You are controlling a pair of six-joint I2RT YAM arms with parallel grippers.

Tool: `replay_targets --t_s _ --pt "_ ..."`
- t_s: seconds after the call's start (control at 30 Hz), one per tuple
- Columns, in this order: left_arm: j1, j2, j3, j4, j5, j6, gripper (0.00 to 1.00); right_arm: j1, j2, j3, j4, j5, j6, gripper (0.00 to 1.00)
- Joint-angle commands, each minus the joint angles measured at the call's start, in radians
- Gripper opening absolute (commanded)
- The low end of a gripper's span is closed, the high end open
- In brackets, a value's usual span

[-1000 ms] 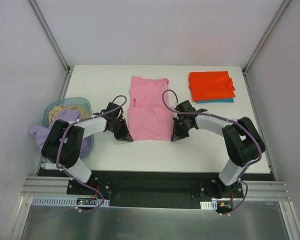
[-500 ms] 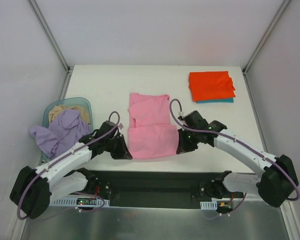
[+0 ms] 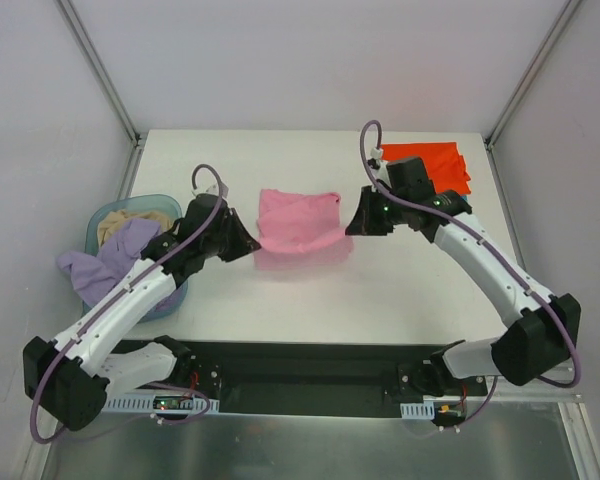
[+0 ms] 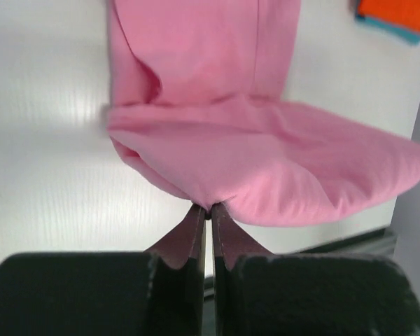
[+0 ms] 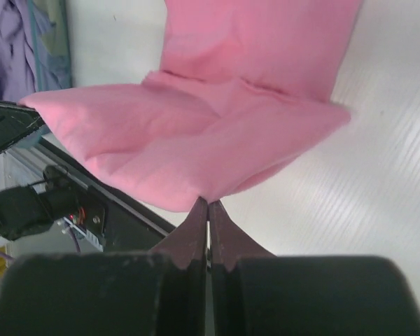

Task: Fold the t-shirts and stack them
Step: Fold the tshirt

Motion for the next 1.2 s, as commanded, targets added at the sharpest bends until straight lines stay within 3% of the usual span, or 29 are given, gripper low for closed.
replay_targets --t_s 0.0,0.13,0.47,0.63,1.17 --pt "0.092 0.104 0.136 0.005 -0.066 0.034 0.00 -0.049 0.109 0.127 0.112 -0.096 -0.023 0.01" --pt "0.150 0.161 0.174 0.010 -0.034 0.040 0.00 -0.075 0.177 0.185 0.180 -0.214 0.004 0.01" --pt "0.217 0.279 0.271 0.057 -0.029 0.082 0.00 -0.164 0.339 0.217 0.318 -0.338 0.098 0.01" --pt "0.263 0.434 0.363 0.076 0.007 0.117 0.00 -0.209 0.422 0.245 0.361 -0.338 0.118 0.01" --pt "0.333 1.024 0.847 0.076 0.152 0.217 0.00 -0.298 0.864 0.604 0.307 -0.275 0.072 0.02"
